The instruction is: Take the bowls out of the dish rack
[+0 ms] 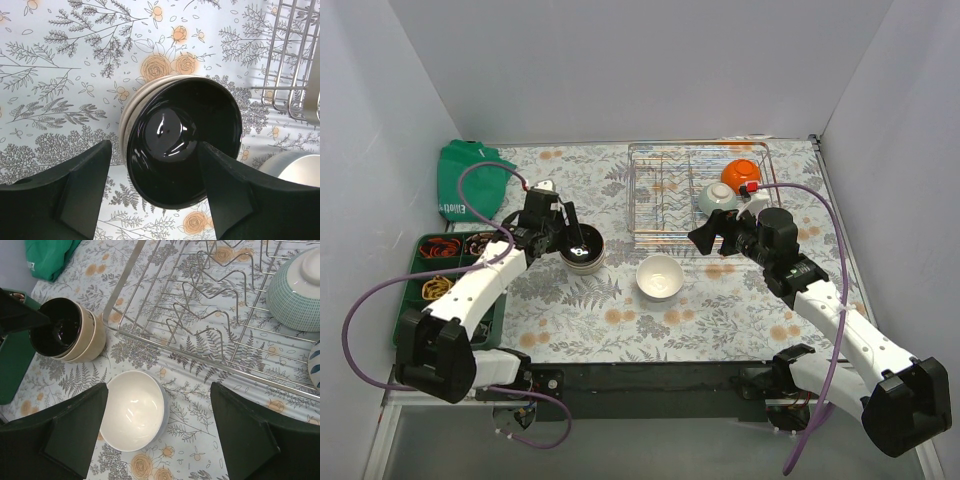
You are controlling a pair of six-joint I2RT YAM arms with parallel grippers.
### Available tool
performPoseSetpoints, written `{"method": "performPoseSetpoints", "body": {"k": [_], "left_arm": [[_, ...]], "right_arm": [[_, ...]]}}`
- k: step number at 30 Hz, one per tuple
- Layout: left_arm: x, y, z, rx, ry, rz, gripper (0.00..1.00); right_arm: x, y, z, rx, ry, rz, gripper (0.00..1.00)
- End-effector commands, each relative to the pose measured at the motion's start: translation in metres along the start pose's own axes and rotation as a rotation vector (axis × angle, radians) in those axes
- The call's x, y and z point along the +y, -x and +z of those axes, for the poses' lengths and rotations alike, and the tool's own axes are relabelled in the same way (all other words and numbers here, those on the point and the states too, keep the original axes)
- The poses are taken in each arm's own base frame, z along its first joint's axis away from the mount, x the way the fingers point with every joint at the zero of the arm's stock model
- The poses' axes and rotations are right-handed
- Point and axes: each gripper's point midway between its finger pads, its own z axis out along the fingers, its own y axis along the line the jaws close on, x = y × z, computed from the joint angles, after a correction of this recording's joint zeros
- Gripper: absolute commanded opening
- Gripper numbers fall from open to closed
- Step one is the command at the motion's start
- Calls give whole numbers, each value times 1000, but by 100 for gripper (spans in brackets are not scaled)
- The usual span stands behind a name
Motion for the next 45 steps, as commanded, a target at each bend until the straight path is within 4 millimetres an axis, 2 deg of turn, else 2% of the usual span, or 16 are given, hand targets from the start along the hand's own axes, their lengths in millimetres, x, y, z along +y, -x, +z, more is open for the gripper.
{"method": "performPoseSetpoints", "body": {"k": [1,7,11,17,22,31,36,37,40,42,43,45], "left_arm": [[-4,25,-27,-82,-18,-26,67],[-11,34,-48,-140,-81,-54,61],[-22,39,-53,-193,-158,-92,61],[-33,22,-39,-167,-242,-132,61],[-26,8,-23,-130,-218,-156,60],[-12,-6,-8,-90,-174,-177,61],[-16,8,-18,-130,-191,-170,62],[-17,14,-22,-147,-196,-167,63],[-19,27,-35,-181,-201,-144,65],[-20,40,-45,-223,-199,-120,67],[-19,42,-47,-229,-191,-109,68],[-12,47,-52,-259,-161,-78,70]], "right_arm": [[5,29,-3,-69,-7,-39,91],[5,29,-2,-67,-6,-41,91],[6,30,-2,-66,0,-41,91],[4,27,-2,-60,-7,-41,91],[0,23,-2,-53,-22,-44,91],[-12,20,1,-44,-72,-83,91],[-21,25,1,-39,-120,-143,91],[-20,33,2,-54,-126,-157,91],[-38,32,-1,-17,-218,-211,91],[-47,45,-3,-27,-288,-237,91],[-55,41,-2,4,-322,-261,91],[-63,52,-3,2,-383,-289,91]]}}
